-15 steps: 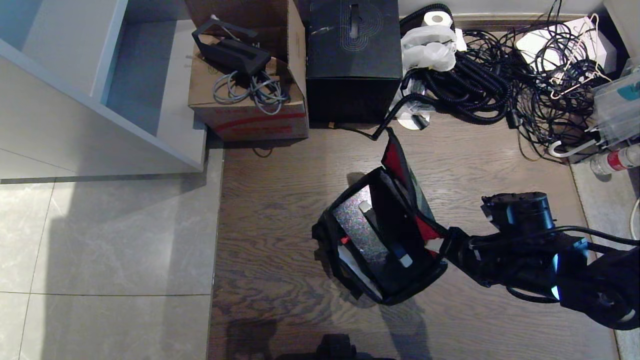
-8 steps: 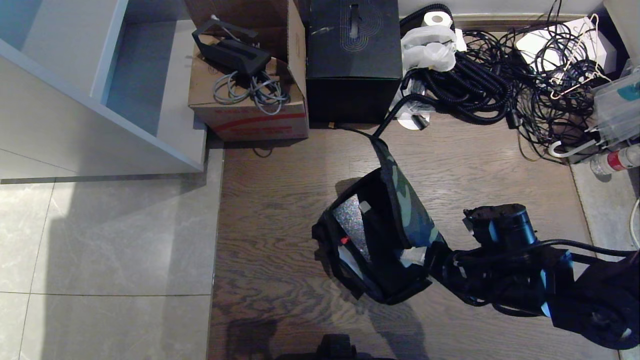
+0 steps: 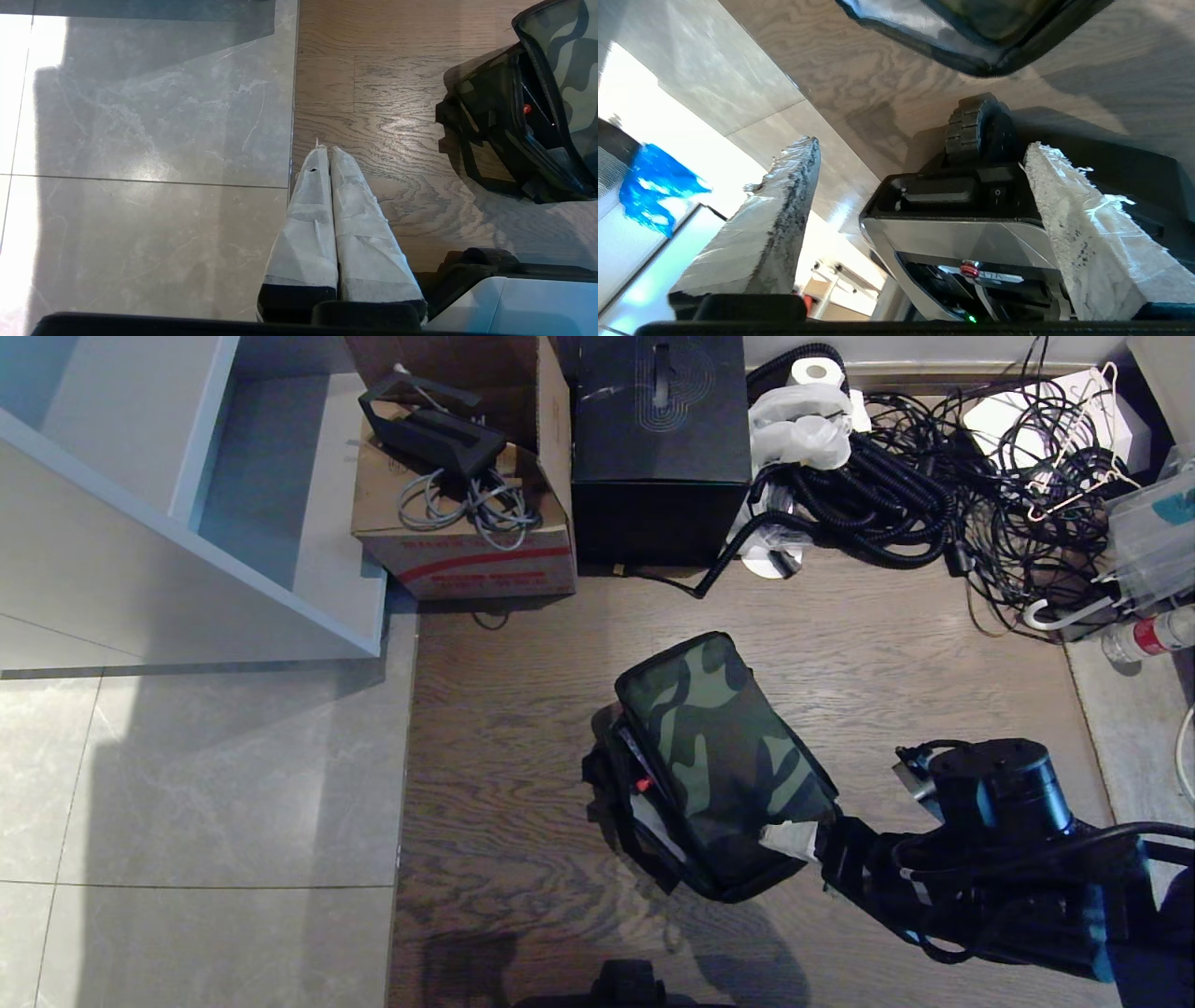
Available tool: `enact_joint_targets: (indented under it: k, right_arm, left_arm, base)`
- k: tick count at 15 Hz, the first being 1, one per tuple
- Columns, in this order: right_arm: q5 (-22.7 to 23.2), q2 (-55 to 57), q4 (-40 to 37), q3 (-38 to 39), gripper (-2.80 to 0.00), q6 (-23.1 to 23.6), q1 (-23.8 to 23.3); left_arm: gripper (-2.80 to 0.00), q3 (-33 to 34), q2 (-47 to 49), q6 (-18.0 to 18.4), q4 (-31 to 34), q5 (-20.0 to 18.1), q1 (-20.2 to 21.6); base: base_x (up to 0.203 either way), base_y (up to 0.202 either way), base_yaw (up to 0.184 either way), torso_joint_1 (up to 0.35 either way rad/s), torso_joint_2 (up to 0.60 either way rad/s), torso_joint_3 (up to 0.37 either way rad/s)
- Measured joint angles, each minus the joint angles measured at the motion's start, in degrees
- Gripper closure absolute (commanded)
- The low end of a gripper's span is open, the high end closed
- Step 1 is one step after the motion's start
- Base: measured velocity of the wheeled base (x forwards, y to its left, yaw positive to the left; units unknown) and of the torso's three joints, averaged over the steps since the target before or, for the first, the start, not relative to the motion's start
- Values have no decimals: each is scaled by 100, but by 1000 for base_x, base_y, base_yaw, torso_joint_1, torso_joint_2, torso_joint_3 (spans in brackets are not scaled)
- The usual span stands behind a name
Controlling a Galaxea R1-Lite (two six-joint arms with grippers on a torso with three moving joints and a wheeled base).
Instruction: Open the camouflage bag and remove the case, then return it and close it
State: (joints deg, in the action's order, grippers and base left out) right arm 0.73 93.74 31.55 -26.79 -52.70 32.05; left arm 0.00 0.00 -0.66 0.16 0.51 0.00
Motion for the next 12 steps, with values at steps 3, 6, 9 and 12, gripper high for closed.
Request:
enact_joint_targets:
  k: [3,6,9,12]
  right_arm:
    - [46,-459,-117,98,0,-71,-172]
    - [42,-933,-347,299,0,-94,-317]
    - [41,-909,-392,-101,0,-77,-700]
    - [-134,-344,-209,-1042,0,-54,-949]
  left_arm:
    - [0,-2,0,-2,0,-1,0]
    - [0,-2,0,-2,0,0,0]
    - [0,-2,0,0,2,0,0]
    - [0,-2,0,-2,2,0,0]
  base:
    - [0,0,0,0,0,0]
    - [0,0,0,0,0,0]
    - [0,0,0,0,0,0]
    - [0,0,0,0,0,0]
